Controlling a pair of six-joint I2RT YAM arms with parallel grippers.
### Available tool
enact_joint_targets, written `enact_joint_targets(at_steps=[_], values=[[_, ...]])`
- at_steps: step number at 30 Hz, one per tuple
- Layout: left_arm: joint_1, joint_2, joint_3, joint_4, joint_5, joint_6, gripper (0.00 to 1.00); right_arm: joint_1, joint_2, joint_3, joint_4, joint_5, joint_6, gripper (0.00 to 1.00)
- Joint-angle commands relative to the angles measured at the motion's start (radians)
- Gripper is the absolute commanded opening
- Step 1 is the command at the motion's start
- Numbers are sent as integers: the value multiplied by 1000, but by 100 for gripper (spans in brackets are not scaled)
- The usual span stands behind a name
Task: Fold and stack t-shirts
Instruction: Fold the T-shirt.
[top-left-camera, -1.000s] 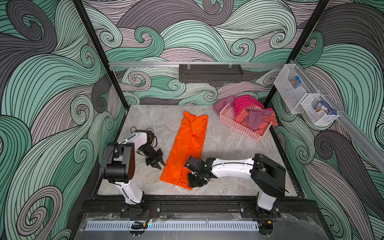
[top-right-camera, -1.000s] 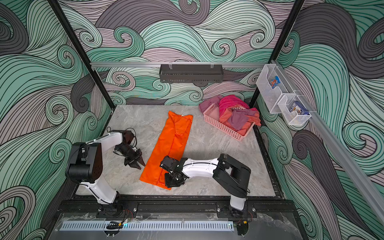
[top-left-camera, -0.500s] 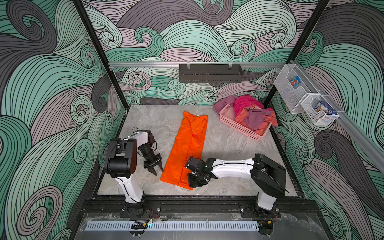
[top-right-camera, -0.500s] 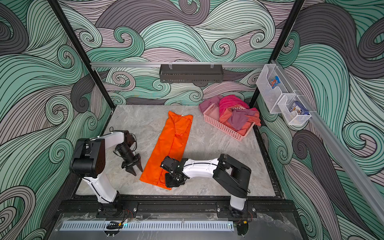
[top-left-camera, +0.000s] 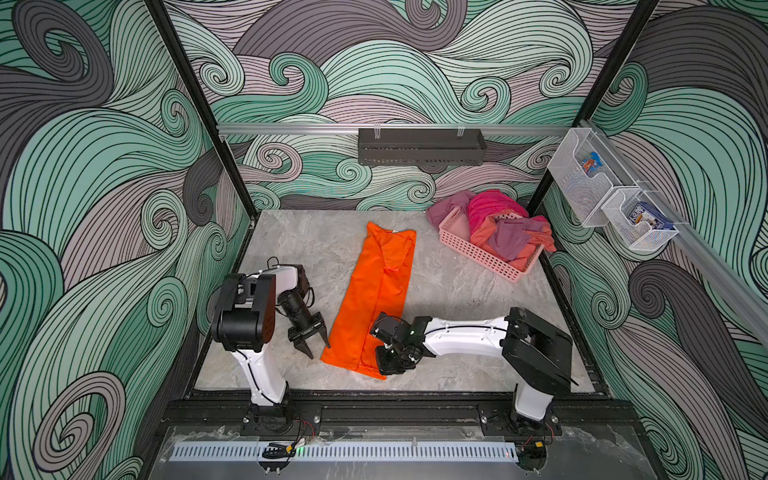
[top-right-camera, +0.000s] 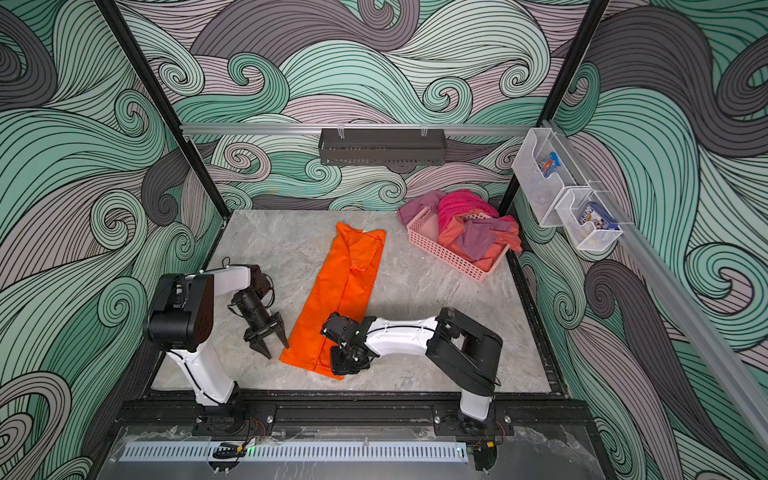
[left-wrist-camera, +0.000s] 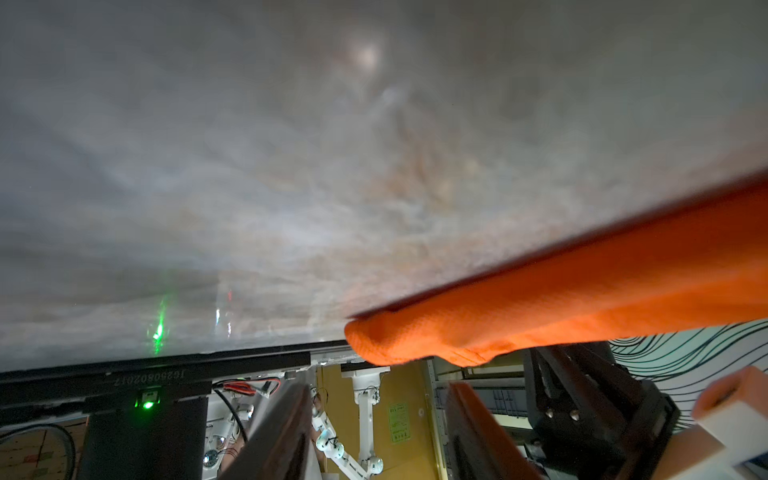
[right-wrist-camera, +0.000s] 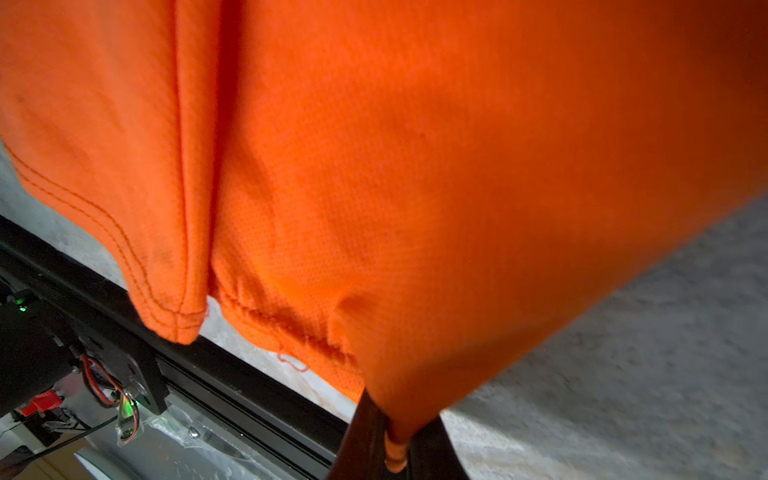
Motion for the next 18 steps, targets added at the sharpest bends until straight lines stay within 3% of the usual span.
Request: enact_joint_targets(at_steps=[1,7,12,18], values=[[-2,50,18,38,-18,-11,54,-7,-34,-11,-56,31,-11,14],[-7,96,32,75,-30,-24,50,-25,-58,-10,-70,33,-20,14],[-24,110,28,110,42,-12,44,-42,-76,-9,-90,36,-39,13],[-50,51,48,122,17,-24,33,-73,-86,-16,-100,26,-51,2]])
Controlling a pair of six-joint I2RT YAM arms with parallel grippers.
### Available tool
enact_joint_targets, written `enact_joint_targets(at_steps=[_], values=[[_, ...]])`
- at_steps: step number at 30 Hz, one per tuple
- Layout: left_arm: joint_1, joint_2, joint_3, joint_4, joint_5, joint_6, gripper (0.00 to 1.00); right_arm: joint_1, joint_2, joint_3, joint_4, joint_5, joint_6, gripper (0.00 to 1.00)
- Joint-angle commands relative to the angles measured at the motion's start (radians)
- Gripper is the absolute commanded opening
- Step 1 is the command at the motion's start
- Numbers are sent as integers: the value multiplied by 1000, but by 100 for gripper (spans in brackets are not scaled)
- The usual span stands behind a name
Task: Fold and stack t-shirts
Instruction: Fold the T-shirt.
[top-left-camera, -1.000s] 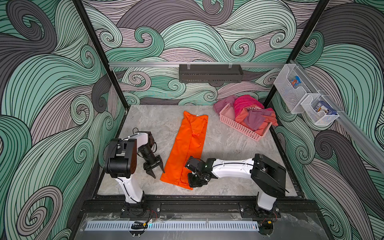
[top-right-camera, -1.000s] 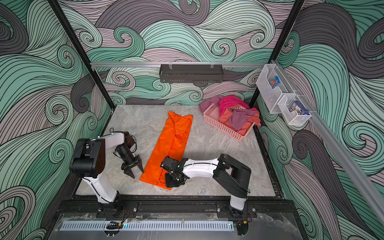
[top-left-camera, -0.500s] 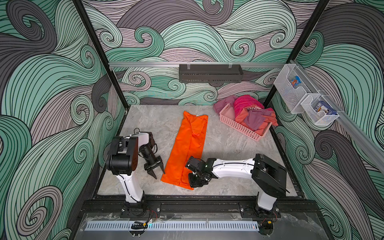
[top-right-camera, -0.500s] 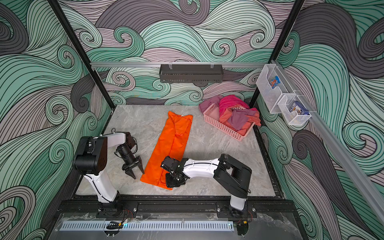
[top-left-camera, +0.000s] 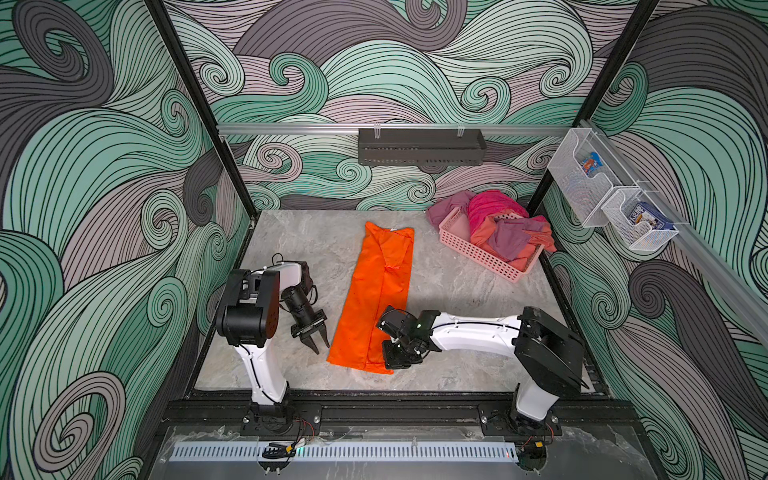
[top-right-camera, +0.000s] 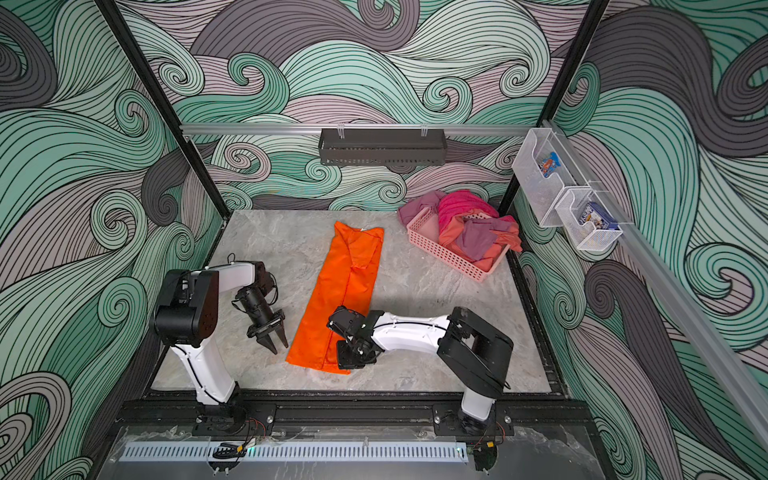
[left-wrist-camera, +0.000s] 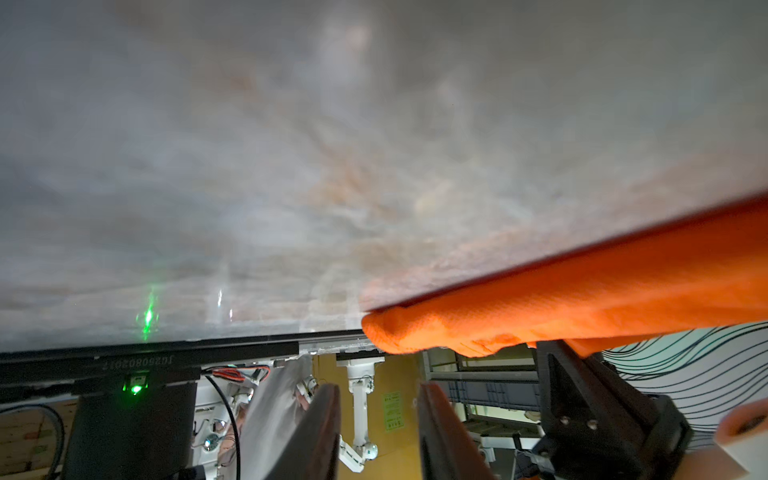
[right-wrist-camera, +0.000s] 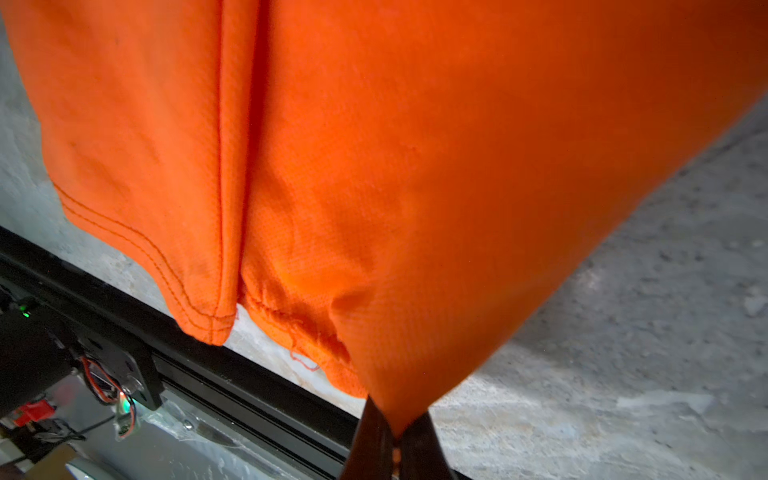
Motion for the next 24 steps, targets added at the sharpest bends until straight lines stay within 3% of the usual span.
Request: enact_joint_targets(at_steps=[1,6,8,10,12,13,15,17,18,21,24], values=[[-14,8,-2,124,5,5,29,-23,-32,-13,-33,4,-17,0],[-23,-70,3,157,41,18,25,-51,-70,-31,-81,21,-35,0],[-31,-127,7,181,42,18,16,-75,-101,-53,-82,23,-40,0],[-43,-197,-1,241,27,13,0,-104,-133,-75,-81,23,-49,0],[-62,-274,-23,312,14,10,0,-129,-160,-85,-84,24,-64,0],[-74,-318,-37,344,3,-5,5,-141,-172,-88,-91,23,-74,0],[-100,-408,-76,411,-25,-48,39,-157,-193,-91,-102,24,-94,0],[-135,-509,-130,482,-68,-105,51,-169,-208,-91,-112,24,-109,0],[-158,-556,-168,518,-97,-135,65,-175,-215,-94,-113,23,-116,0],[-243,-671,-307,642,-174,-214,71,-189,-228,-104,-113,18,-132,0],[-298,-687,-429,733,-161,-289,64,-199,-226,-110,-113,1,-152,0]])
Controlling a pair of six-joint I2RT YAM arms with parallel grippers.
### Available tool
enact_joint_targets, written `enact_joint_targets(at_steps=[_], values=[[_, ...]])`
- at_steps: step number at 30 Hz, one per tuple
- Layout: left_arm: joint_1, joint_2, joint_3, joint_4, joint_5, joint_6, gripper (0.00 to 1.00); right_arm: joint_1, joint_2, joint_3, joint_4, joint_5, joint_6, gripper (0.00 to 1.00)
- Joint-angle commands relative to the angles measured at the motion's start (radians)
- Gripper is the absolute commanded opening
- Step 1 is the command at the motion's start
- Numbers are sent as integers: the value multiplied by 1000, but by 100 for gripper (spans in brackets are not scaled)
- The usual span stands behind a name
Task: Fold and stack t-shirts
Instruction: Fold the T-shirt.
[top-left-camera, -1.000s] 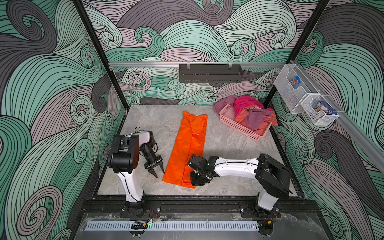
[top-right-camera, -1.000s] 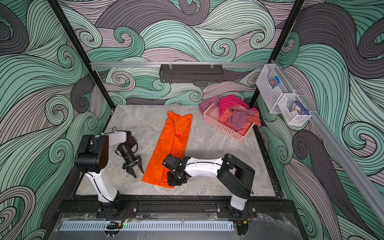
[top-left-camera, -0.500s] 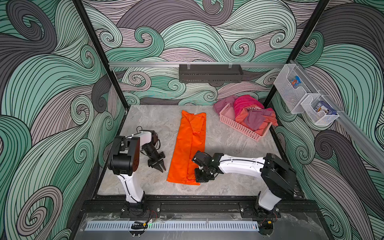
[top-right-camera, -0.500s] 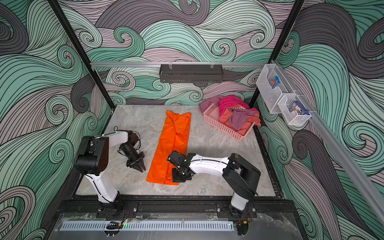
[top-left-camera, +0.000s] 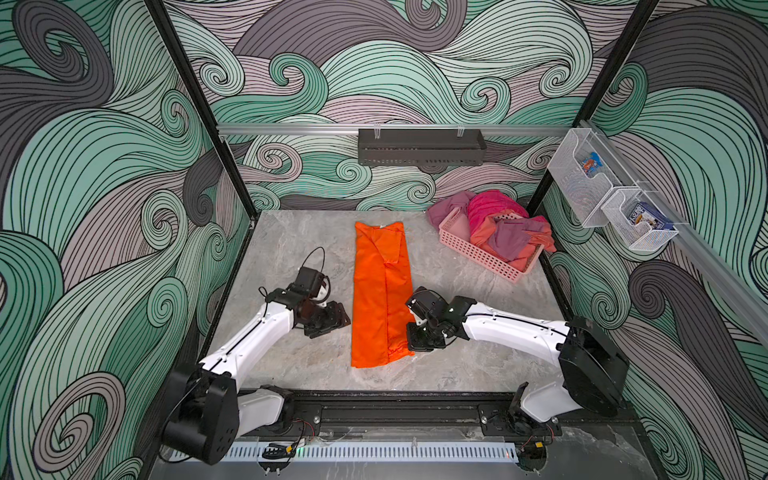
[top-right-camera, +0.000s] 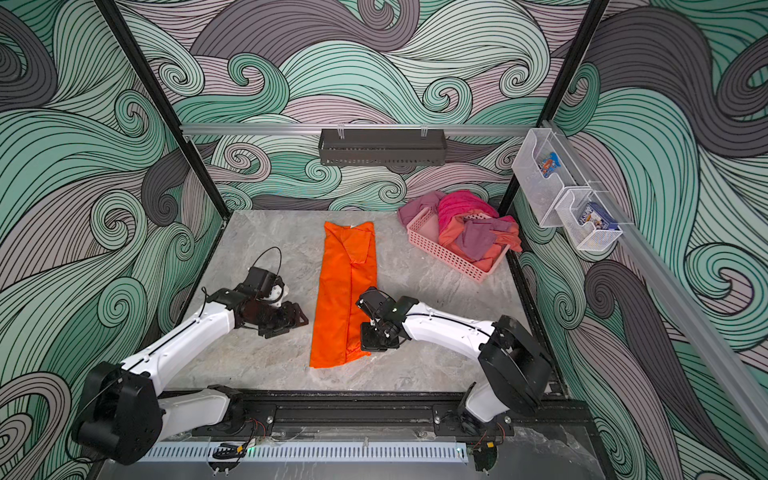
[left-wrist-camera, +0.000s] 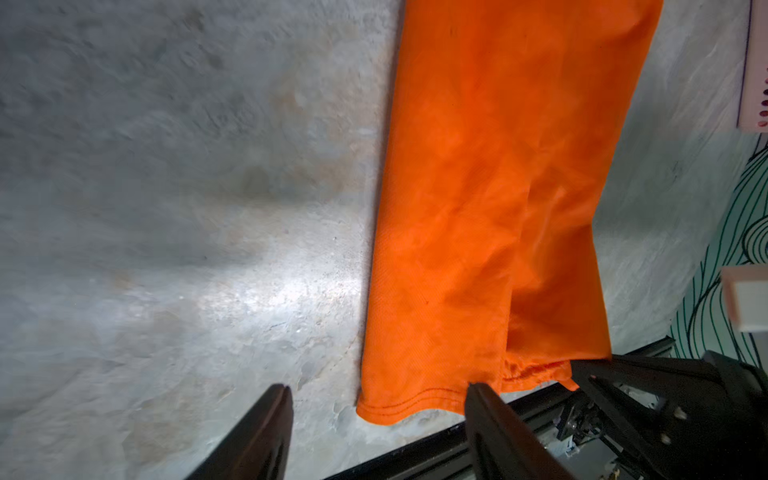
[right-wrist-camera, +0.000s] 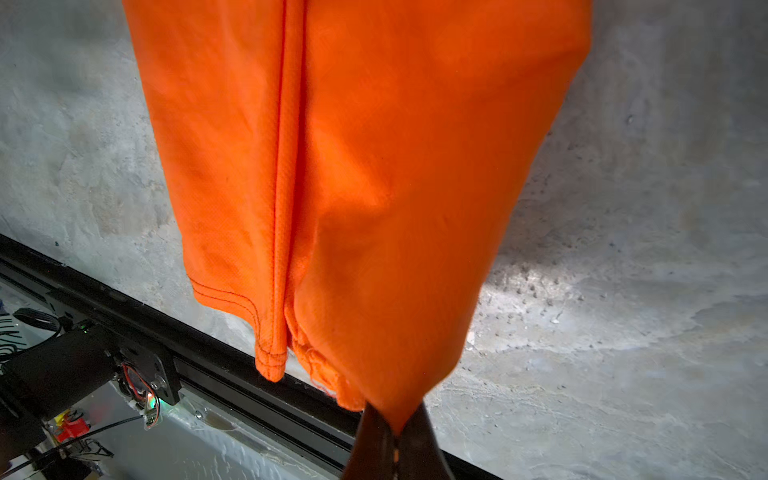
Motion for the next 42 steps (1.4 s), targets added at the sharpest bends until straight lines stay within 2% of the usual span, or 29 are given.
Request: enact_joint_targets(at_steps=[1,4,11,14,16,19,26,30,35,38,42], values=[[-63,2,-109,155,-70,-125,62,-14,-15,-19,-23,-14,-42,0],[-121,-49,-179,193,-108,-160,60,-21,-21,-26,-27,-28,-56,0],[-159,-207,-307,245,-130,-295,57,-43,-18,-29,-42,-68,-109,0],[-184,-267,-338,252,-142,-340,54,-45,-11,-29,-49,-78,-131,0],[-210,-285,-362,270,-139,-369,47,-45,-9,-28,-54,-82,-139,0],[-250,-268,-389,301,-133,-403,42,-46,-10,-26,-56,-85,-151,0],[-348,-115,-373,397,-129,-431,49,-52,2,-14,-56,-85,-176,0],[-377,-107,-380,415,-147,-455,49,-54,1,-14,-55,-91,-177,0],[-383,-165,-394,364,-160,-461,30,-55,-9,-23,-62,-85,-179,0],[-383,-190,-409,348,-162,-471,28,-54,-7,-27,-61,-85,-179,0],[-383,-182,-427,372,-155,-477,15,-54,-7,-29,-62,-83,-177,0]])
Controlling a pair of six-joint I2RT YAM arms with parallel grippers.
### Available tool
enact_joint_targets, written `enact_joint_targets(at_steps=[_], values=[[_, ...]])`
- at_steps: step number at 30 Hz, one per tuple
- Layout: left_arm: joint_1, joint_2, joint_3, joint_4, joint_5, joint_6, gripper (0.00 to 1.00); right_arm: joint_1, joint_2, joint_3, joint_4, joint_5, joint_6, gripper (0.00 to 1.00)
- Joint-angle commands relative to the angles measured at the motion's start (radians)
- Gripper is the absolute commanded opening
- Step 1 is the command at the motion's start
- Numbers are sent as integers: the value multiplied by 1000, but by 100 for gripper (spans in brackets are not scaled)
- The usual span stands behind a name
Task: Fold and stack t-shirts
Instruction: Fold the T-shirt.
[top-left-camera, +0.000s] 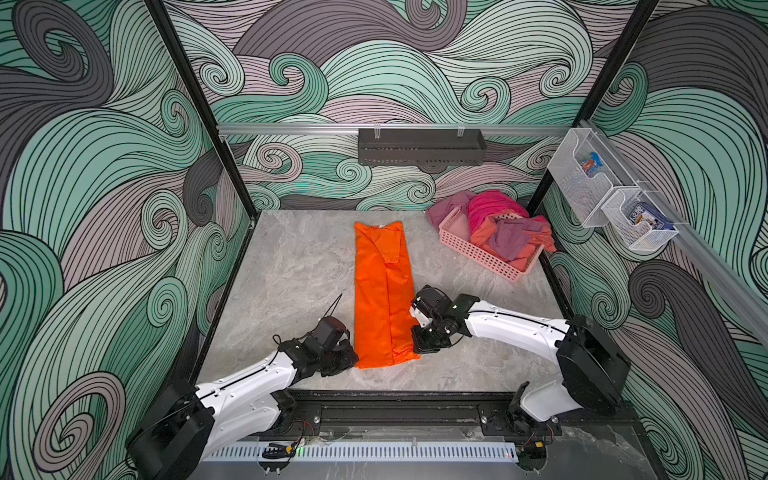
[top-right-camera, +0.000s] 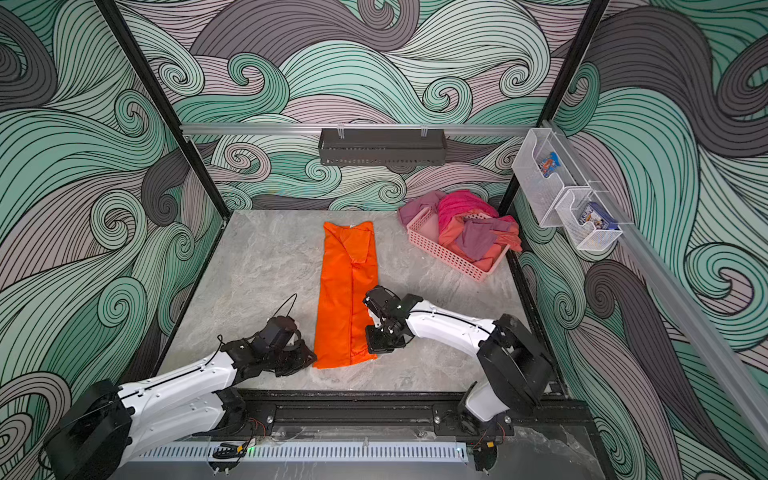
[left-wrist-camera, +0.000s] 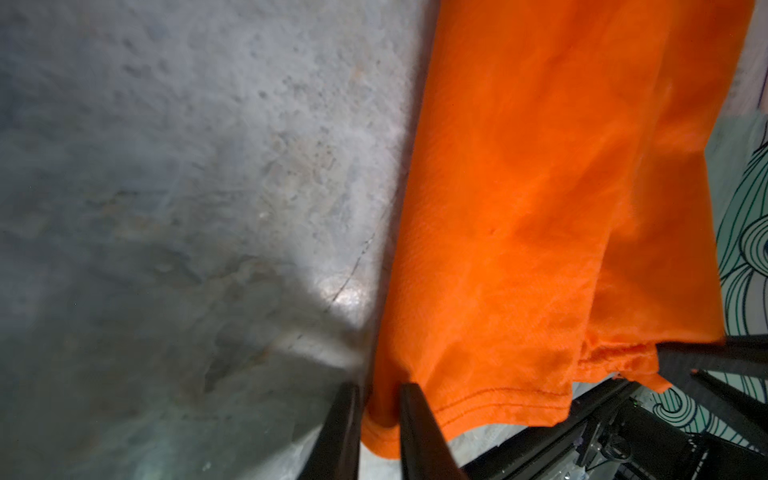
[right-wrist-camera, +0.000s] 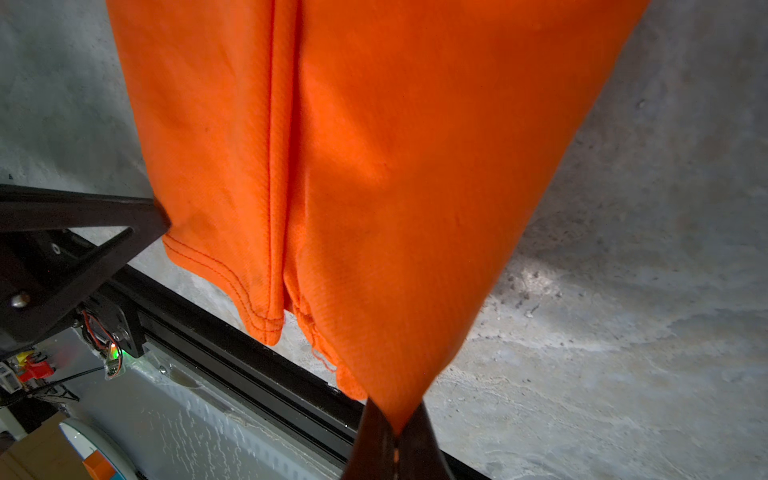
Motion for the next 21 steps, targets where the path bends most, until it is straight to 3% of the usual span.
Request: enact_joint_targets(at_steps=[1,10,21], values=[[-8,19,-24,-36,-10,-11,13,-5,-8,-8,-24,-5,-10,0],[-8,162,-8,61,47,9,0,-5,-22,-12,-41,-1,-9,0],[-6,80,335,-481,76,59,0,-12,-122,19,-138,23,21,0]])
